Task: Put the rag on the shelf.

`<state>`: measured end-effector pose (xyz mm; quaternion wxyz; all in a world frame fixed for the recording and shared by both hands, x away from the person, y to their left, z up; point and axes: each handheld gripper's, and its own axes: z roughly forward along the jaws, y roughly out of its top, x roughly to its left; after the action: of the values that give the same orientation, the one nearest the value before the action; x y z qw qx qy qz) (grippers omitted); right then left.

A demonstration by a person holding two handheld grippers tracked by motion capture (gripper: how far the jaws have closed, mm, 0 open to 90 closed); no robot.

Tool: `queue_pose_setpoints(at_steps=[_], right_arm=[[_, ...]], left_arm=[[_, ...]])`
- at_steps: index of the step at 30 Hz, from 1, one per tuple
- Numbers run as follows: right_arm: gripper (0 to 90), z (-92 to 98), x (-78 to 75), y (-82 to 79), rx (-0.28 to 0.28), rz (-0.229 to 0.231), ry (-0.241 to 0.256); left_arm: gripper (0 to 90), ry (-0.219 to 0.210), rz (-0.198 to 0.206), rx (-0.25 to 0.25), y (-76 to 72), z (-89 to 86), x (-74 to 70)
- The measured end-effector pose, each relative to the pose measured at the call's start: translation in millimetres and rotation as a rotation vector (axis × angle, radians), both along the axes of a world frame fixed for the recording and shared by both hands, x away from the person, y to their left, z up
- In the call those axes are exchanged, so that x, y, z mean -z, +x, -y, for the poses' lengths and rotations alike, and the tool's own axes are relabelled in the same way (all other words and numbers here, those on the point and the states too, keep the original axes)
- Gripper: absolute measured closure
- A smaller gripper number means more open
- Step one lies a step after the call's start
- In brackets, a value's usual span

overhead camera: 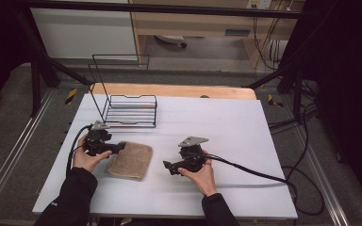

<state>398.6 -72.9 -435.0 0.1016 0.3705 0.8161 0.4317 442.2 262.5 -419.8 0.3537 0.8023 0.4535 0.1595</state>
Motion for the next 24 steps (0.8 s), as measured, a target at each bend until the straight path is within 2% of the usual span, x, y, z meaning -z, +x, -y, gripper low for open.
queue_pose_setpoints(at_steps=[4, 7, 24], right_arm=[[6.1, 0.1, -0.1, -2.2, -0.005, 0.005, -0.005], [6.1, 0.0, 0.3, -2.1, -0.008, -0.002, -0.006], [8.2, 0.2, -3.8, -2.4, -0.011, -0.006, 0.037]], left_arm=[[36.0, -0.001, -0.023, -0.027, 7.7, -2.3, 8.6], [44.6, -0.004, -0.067, -0.006, 10.7, -1.1, 14.7], [67.3, -0.026, -0.104, 0.016, 11.2, 7.4, 22.3]])
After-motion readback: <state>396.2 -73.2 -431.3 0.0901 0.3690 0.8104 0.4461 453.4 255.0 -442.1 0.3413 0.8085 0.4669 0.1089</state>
